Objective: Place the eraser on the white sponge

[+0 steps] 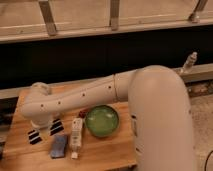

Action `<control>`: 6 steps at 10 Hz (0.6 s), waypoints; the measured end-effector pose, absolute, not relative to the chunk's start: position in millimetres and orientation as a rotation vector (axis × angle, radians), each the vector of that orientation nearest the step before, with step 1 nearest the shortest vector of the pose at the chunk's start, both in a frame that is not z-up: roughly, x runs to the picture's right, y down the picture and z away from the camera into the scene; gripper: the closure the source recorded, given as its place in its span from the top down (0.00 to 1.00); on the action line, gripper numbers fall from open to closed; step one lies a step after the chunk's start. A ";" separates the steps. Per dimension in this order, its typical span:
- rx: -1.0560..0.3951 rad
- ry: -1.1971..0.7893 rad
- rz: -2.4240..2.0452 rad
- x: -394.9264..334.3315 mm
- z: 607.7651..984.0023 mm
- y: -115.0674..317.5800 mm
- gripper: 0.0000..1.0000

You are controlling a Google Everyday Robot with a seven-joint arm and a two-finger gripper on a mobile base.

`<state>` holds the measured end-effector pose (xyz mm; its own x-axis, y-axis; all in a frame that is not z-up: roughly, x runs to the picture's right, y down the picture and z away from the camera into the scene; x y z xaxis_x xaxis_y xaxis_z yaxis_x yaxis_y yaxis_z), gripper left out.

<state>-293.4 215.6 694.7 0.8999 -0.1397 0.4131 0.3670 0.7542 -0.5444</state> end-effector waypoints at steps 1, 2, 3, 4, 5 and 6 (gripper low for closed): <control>-0.693 -0.358 -0.279 -291.7 713.1 234.5 0.00; -0.726 -0.356 -0.278 -291.7 728.7 253.7 0.00; -0.767 -0.352 -0.276 -292.2 746.2 277.3 0.00; -0.785 -0.356 -0.265 -294.0 756.0 287.5 0.00; -0.793 -0.360 -0.257 -294.6 759.2 291.7 0.00; -0.790 -0.357 -0.261 -293.1 757.8 290.5 0.00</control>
